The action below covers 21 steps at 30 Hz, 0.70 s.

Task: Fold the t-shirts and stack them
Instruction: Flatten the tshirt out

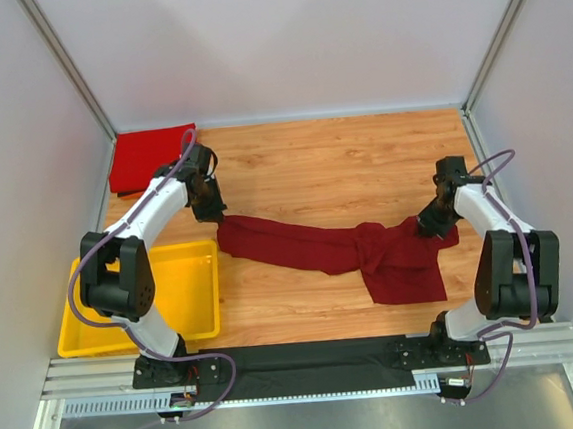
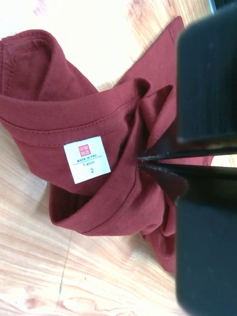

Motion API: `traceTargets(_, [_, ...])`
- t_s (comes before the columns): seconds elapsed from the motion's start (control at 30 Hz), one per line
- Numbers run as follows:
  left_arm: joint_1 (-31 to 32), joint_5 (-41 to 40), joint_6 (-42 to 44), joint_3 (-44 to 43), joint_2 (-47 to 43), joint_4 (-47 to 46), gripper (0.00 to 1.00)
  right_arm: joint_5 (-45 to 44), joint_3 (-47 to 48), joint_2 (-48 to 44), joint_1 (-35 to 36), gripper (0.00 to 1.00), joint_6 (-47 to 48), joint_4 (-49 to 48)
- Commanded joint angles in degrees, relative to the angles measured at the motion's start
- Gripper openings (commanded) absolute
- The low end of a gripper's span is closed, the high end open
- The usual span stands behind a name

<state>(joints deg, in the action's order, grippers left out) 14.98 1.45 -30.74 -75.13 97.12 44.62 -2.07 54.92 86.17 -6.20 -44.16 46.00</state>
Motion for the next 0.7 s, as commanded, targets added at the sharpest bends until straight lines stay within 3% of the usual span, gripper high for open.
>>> traceTargets(0.0, [0.3, 0.4, -0.2, 0.6, -2.8, -0.9, 0.0, -0.7, 1.0, -3.2, -0.1, 0.01, 0.3, -1.1])
traceTargets(0.33, [1.2, 1.3, -0.5, 1.8, -4.2, -2.0, 0.0, -9.4, 5.4, -14.3, -0.2, 0.0, 7.4, 2.8])
traceTargets(0.5, [2.0, 1.3, -0.8, 2.6, -4.1, -2.4, 0.0, -6.6, 4.7, -15.3, -0.2, 0.0, 8.6, 2.9])
traceTargets(0.63, [2.2, 1.3, -0.9, 2.8, -4.0, -2.6, 0.0, -2.3, 4.5, -10.9, -0.1, 0.32, 7.0, 5.2])
traceTargets(0.67, [2.2, 1.3, -0.8, 2.9, -4.0, -2.6, 0.0, -1.8, 4.5, -10.2, -0.1, 0.35, 6.8, 5.1])
